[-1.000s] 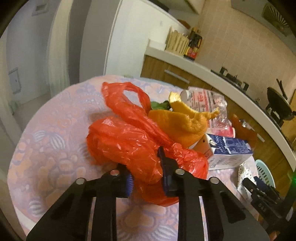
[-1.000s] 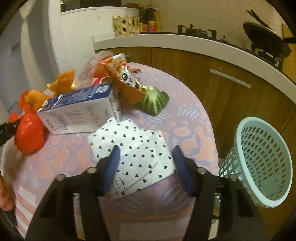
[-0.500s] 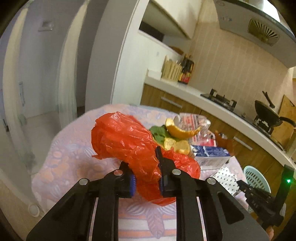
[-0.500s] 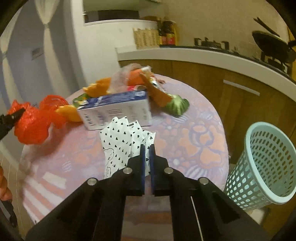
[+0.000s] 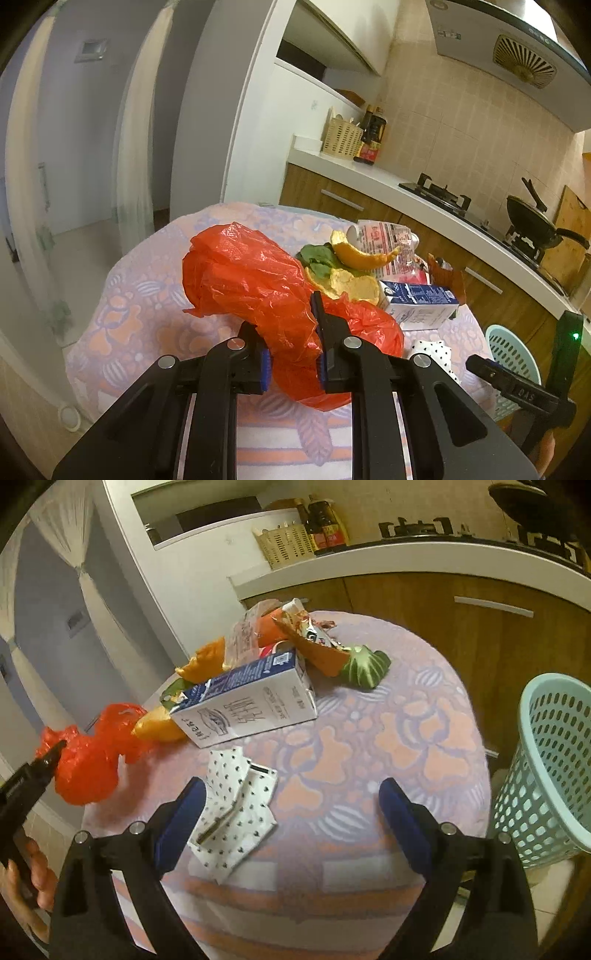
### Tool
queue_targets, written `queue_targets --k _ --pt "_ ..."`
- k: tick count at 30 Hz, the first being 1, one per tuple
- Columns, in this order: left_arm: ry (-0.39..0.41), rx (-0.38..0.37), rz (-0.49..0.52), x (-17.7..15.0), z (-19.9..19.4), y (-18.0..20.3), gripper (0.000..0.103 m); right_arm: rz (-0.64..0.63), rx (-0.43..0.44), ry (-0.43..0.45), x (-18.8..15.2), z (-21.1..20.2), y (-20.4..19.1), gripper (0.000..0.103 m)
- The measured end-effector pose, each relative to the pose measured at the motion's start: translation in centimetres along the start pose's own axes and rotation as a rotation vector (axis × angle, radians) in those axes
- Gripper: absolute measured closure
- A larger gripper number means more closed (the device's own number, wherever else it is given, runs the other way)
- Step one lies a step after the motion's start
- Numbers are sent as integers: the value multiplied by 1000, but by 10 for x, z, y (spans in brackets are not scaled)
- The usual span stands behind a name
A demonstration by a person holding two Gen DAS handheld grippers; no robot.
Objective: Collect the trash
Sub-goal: 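Carry the red bag and napkin to the blue wastebasket and release both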
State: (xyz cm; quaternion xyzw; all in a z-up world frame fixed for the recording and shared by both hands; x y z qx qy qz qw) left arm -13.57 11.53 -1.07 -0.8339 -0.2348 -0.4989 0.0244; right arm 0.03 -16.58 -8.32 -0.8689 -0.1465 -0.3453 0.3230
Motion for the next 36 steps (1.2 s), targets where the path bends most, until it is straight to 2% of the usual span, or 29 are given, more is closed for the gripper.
queue_targets --k 2,5,7,9,11,15,17,19,21,27,31,36 --pt "7 0 -4 1 -2 -2 87 -28 -12 -42 -1 12 -10 13" --pt "44 3 -16 7 -12 -9 87 -112 -76 -121 -6 35 -29 12" --pt "67 14 -21 12 -18 -14 87 -206 -196 -154 -10 48 -46 12" --pt "88 19 -33 16 -24 -20 87 -255 -237 -179 -13 56 -58 14" --pt "100 21 -44 19 -28 -24 87 -286 -237 -178 -15 59 -68 32" --pt "96 15 -44 17 -30 -22 87 -329 -250 -145 -21 56 -79 57" --pt "98 10 -36 17 -31 -19 87 -335 -257 -118 -23 46 -77 85" --pt "101 2 -29 17 -32 -15 87 -312 -216 -100 -23 39 -73 96" --pt "108 -11 -16 18 -35 -9 87 -307 -190 -75 -23 32 -69 97" --pt "159 -60 38 28 -48 19 87 -322 -193 50 -8 -7 -67 97" --pt "194 -135 99 39 -54 52 87 -313 -250 152 10 -45 -55 97" --pt "205 -242 172 48 -45 108 87 -250 -354 260 33 -92 -13 97"
Point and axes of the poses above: each gripper's, at about its wrist camera, not at the fingertips, and z roughly the way its jaws point, y to its right, x to its top, the point moved 1 cm from there along z, roughly the way its jaws point, and after that the axes turned 7 degrees about x, right-handed, at the moved point
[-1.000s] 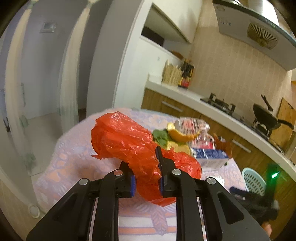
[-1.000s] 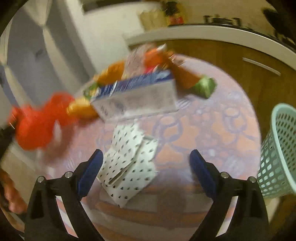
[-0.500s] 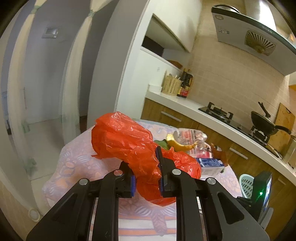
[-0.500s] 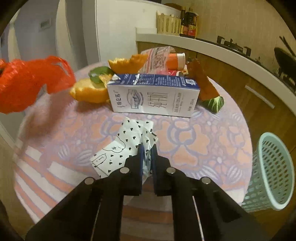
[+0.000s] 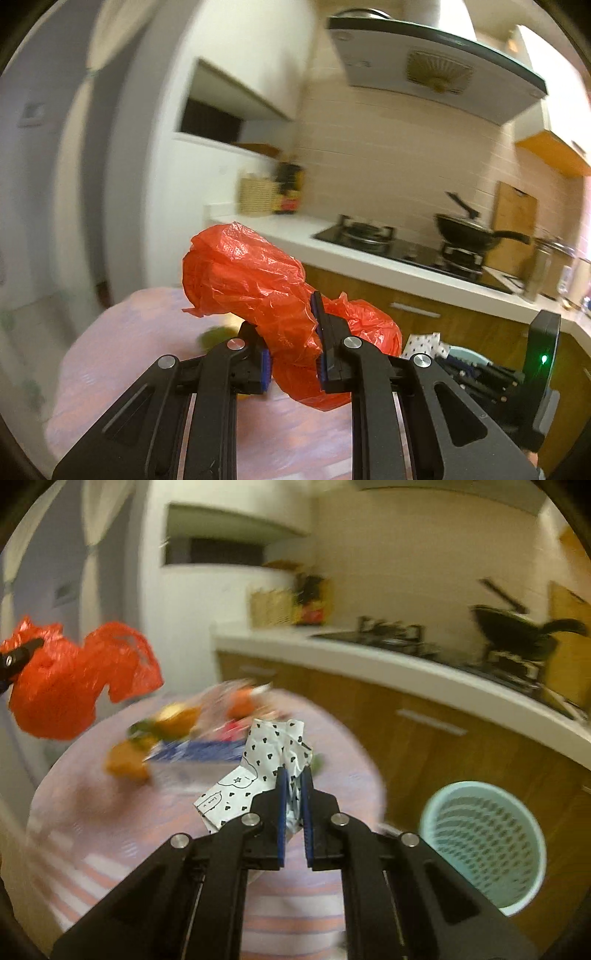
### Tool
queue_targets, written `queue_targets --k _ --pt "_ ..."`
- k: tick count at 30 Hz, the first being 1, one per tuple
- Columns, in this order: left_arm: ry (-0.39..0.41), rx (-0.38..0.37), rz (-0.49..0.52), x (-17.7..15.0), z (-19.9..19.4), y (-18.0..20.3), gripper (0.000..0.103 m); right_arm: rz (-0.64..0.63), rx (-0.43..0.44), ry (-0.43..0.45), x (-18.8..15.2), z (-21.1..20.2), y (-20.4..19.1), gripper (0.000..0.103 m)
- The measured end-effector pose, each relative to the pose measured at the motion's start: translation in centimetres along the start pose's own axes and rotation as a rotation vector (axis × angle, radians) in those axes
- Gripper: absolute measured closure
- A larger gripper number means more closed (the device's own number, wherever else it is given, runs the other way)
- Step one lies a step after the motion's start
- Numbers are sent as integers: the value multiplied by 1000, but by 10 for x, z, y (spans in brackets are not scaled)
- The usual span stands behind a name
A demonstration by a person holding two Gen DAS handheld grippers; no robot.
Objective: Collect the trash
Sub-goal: 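Carry the red bag and napkin to the blue wastebasket and release both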
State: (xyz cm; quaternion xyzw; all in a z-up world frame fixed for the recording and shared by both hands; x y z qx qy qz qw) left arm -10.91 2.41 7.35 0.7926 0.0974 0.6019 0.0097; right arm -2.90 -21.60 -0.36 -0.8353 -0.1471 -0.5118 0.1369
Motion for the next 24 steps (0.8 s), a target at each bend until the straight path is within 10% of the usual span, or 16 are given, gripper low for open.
queue_targets --k 12,24 --pt "-114 -287 166 -10 95 164 87 232 -306 -10 -16 -19 172 97" --pt "-339 -473 325 -72 182 297 87 429 -398 -182 -58 12 257 96"
Point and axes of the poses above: each gripper's, at about its wrist camera, not at the fingertips, and z roughly the way its jaws point, y to its right, x to its top, the point moved 1 cm from there along z, roughly the way its jaws point, and after that the axes turned 7 degrees about x, right-handed, at the moved point
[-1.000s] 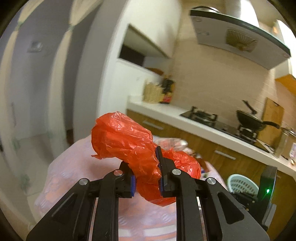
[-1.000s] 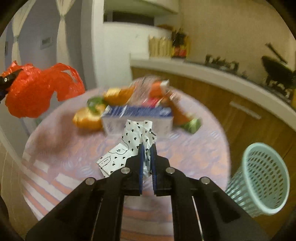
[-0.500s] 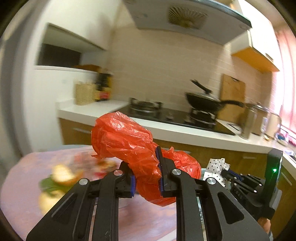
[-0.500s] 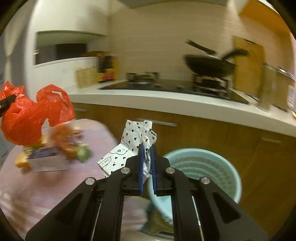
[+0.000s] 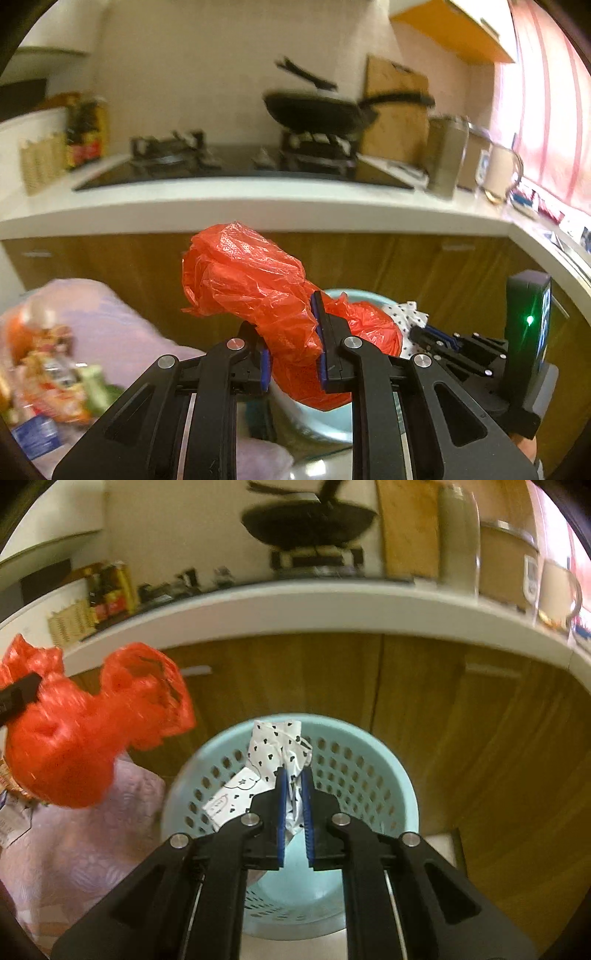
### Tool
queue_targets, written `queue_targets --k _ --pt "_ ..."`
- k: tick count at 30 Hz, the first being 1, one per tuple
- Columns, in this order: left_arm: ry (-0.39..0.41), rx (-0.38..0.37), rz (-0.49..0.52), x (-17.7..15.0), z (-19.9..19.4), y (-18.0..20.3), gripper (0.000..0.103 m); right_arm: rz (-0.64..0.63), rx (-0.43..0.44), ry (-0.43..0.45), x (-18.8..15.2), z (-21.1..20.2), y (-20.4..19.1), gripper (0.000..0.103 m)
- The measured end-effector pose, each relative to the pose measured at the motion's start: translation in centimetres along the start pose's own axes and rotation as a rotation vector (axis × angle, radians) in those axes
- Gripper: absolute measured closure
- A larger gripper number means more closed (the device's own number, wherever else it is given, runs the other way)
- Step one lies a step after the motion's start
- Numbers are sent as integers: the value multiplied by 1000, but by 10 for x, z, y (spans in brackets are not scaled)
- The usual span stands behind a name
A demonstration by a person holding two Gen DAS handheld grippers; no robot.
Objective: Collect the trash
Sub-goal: 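Carry the red bag and napkin to the blue wastebasket and release both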
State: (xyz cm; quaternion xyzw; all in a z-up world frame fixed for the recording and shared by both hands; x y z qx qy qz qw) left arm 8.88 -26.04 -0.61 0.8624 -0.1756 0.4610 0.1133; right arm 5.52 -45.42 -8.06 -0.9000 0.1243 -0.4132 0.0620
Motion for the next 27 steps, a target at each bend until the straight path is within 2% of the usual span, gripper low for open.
queue_targets --k 7,9,10,12,13,16,21,27 --pt "-121 -57 -12 4 60 13 81 41 -13 -66 -1 19 24 93" --pt "-158 -68 -11 1 71 15 70 47 -6 -87 -3 23 27 92" --pt "-176 -74 -12 0 75 15 59 51 -5 -94 -4 24 28 91" --pt "-190 -70 -8 -6 78 14 56 58 5 -100 -4 26 28 89" --pt "-201 -69 -1 -8 78 13 51 63 13 -106 -5 26 29 84" --pt "-224 -65 7 -14 76 9 43 73 26 -110 -7 24 29 55" --pt "-218 -53 -14 -17 63 -3 42 72 31 -82 -5 12 22 55" --pt "-170 -46 -45 -17 32 -19 42 15 53 -25 2 -11 -1 55"
Point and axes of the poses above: each gripper's, at about its wrist camera, not at the fingertips, and z roughly the way its jaws point, y to its right, x to its top, the point moved 1 cm from there along z, roughly the way its jaws point, and after that the axes turned 7 degrees about x, right-handed, at the moved point
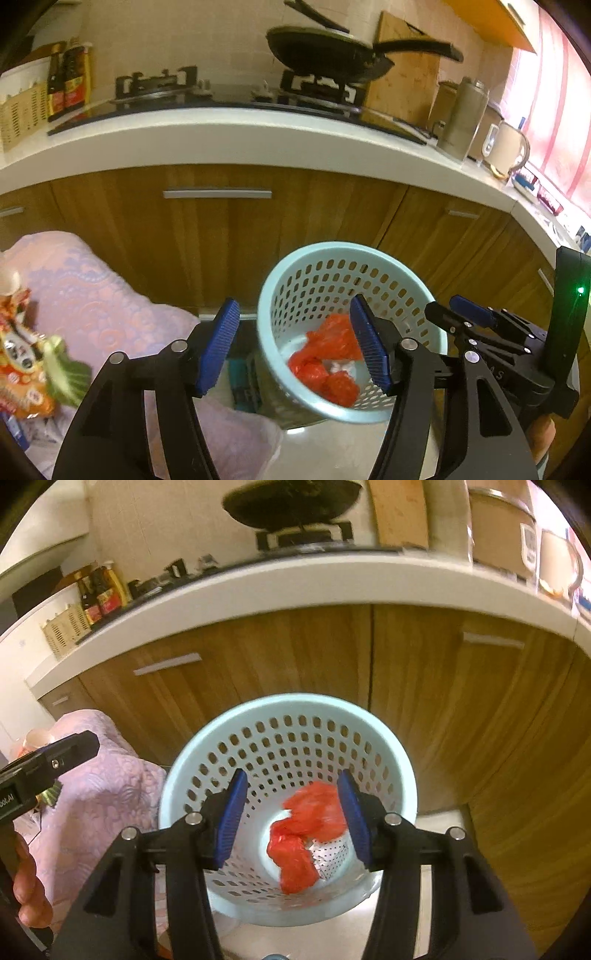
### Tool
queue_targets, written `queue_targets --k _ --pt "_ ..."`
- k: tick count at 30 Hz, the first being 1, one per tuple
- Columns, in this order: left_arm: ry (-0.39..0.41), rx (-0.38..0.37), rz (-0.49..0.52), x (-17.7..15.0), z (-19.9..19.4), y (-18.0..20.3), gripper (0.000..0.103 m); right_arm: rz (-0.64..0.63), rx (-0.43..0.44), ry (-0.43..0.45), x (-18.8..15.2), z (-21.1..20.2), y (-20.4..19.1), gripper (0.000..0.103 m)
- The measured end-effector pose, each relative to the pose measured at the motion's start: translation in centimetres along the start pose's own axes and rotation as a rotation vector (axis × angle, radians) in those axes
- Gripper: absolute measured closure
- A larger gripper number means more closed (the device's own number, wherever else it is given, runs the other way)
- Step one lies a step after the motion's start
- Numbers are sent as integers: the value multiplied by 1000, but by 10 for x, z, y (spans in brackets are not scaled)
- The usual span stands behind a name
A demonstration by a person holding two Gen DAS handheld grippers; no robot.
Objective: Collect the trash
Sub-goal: 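Carry the red bag and napkin to the blue wastebasket and release both, then grasp the orange peel with the left tool while the right tool grasps the snack wrapper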
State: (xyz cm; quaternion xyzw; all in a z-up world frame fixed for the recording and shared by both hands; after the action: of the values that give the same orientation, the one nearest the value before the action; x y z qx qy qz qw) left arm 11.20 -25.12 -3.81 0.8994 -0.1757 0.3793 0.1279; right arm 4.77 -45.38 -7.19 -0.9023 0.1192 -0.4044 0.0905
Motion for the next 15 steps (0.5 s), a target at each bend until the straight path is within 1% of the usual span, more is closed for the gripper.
queue_targets --k 5,8,10,11,14,15 --pt "72 25 -28 -7 -42 -16 42 -47 60 37 3 -17 -33 55" --pt "135 57 -59 -16 -80 -33 42 -95 107 63 2 -26 -61 55" --pt "169 77 -82 -22 -102 -45 40 -138 153 78 -1 -33 -86 55" --pt "192 93 -102 -26 -117 -56 38 -155 168 84 -2 -36 -95 55" --pt "232 147 -157 -38 -150 -82 36 -221 230 104 -9 -43 -134 55" --pt "245 176 -185 -45 -164 -95 36 -244 260 108 -12 -45 -148 55"
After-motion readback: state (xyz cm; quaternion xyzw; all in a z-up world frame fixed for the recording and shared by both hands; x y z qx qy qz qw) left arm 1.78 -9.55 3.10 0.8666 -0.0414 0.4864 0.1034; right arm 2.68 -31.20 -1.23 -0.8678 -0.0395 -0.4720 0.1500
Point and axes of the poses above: each gripper's, at about its wrist camera, not at the fingertips, and z roughly the way its jaws point, y to its right, x to its top, the point moved 1 cm from there along z, roughly the way its jaws point, and after that the axes turned 7 degrees about x, right-handed, at the moved point
